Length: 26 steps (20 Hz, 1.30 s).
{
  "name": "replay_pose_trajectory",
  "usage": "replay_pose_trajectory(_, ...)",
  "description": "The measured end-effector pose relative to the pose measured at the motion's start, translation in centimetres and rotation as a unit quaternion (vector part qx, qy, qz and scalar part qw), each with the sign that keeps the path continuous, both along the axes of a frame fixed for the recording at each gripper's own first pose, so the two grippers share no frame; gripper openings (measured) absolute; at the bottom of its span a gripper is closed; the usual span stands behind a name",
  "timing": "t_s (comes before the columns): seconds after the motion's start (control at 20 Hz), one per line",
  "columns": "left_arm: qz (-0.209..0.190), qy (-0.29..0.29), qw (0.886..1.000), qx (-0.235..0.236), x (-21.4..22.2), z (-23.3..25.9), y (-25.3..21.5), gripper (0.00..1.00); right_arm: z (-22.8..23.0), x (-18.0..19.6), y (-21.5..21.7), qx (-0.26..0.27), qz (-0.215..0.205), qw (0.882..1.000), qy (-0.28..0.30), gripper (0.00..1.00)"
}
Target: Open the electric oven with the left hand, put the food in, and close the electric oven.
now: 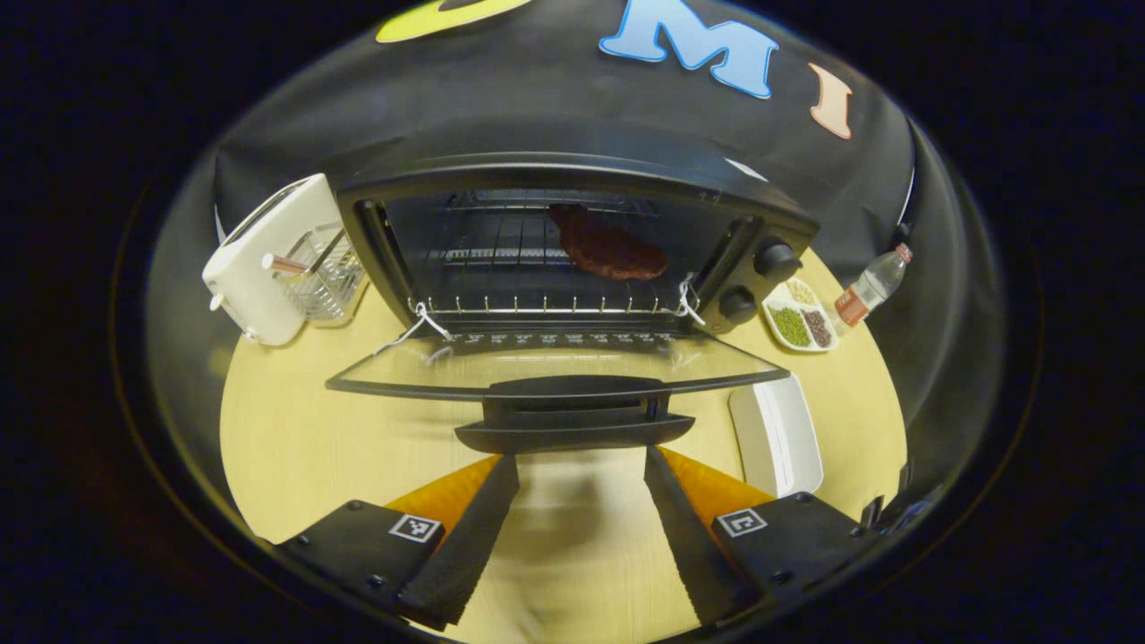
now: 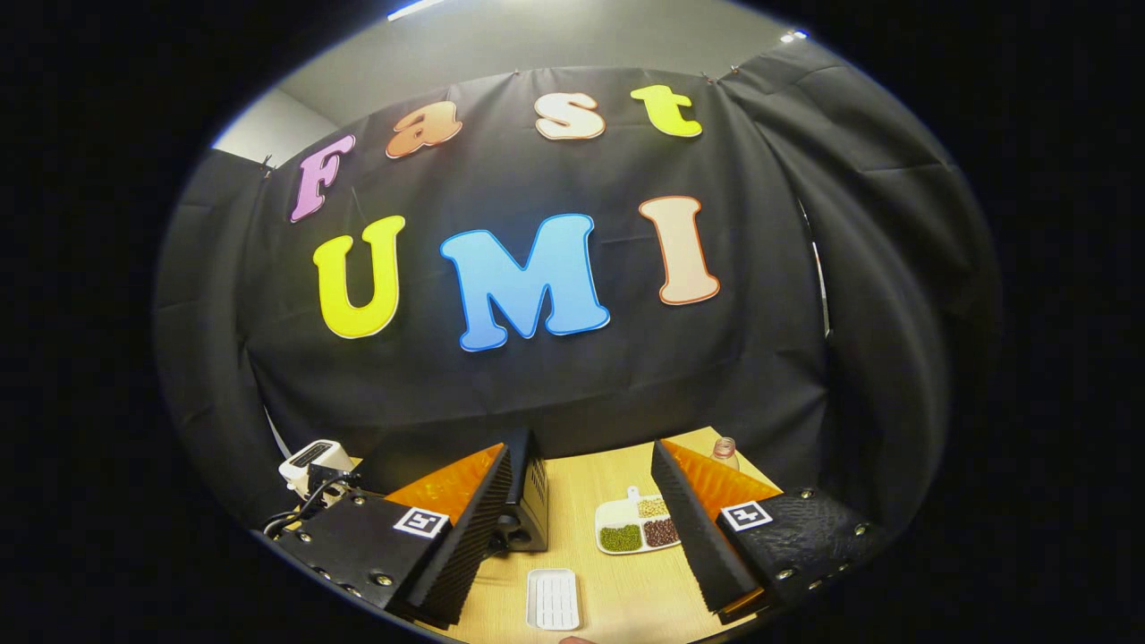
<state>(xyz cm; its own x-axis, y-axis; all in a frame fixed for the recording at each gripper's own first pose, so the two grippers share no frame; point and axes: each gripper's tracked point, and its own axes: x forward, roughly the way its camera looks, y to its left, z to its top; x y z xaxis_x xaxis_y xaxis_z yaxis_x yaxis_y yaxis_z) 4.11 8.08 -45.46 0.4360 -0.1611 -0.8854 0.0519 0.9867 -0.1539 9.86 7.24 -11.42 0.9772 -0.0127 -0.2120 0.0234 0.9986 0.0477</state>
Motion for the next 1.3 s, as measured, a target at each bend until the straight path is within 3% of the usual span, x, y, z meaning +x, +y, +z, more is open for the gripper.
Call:
replay_pose_trajectory(0.05,0.001,-0.004,1.0,-0.002,0.2,0.2,0.0,0.92,0.2,0.0,-0.2,0.001,-0.002,1.0,-0.001,0.95)
replay_pose_trajectory(0.1,0.003,-0.011,1.0,0.0,0.5,0.4,0.1,1.0,0.0,0.2,-0.4,0.001,-0.004,1.0,-0.001,0.95)
replay_pose_trajectory(0.15,0.004,-0.016,1.0,0.003,0.9,0.5,0.3,0.96,0.1,0.3,-0.5,0.0,-0.006,1.0,-0.001,0.95)
replay_pose_trajectory(0.35,0.019,-0.028,0.999,-0.001,1.8,1.4,0.7,1.0,0.1,0.3,-1.0,0.0,-0.012,1.0,0.001,0.95)
replay_pose_trajectory(0.55,0.031,-0.053,0.998,0.001,2.9,3.2,1.3,0.96,0.2,0.4,-0.8,-0.002,-0.01,1.0,-0.001,0.95)
replay_pose_trajectory(0.6,0.032,-0.064,0.997,0.002,3.4,3.6,1.3,1.0,0.1,0.3,-0.7,-0.004,-0.006,1.0,0.001,0.95)
replay_pose_trajectory(0.8,0.037,-0.116,0.992,0.01,4.5,7.3,1.8,0.96,0.3,0.1,-0.1,-0.015,0.014,1.0,0.001,0.95)
replay_pose_trajectory(0.85,0.042,-0.135,0.99,0.008,4.7,8.9,1.8,1.0,0.5,0.0,0.0,-0.017,0.02,1.0,-0.001,0.95)
replay_pose_trajectory(0.9,0.046,-0.16,0.986,0.005,5.1,10.8,1.7,0.96,0.9,-0.1,0.0,-0.022,0.024,0.999,-0.003,0.95)
replay_pose_trajectory(0.95,0.047,-0.193,0.98,-0.001,5.4,13.0,1.4,1.0,1.4,-0.2,0.0,-0.029,0.025,0.999,-0.006,0.95)
replay_pose_trajectory(1.05,0.048,-0.269,0.962,-0.009,6.0,18.2,0.8,0.92,3.1,-0.4,0.4,-0.038,0.035,0.998,-0.019,0.95)
replay_pose_trajectory(1.1,0.049,-0.299,0.953,-0.002,5.8,20.7,0.9,1.0,4.1,-0.5,0.8,-0.04,0.042,0.998,-0.028,0.95)
replay_pose_trajectory(1.2,0.059,-0.347,0.936,0.022,5.1,25.7,1.0,0.96,5.9,-0.6,1.3,-0.039,0.057,0.997,-0.045,0.95)
replay_pose_trajectory(1.3,0.073,-0.4,0.913,0.033,4.5,31.5,0.1,0.99,7.1,-0.9,1.4,-0.037,0.068,0.996,-0.052,0.95)
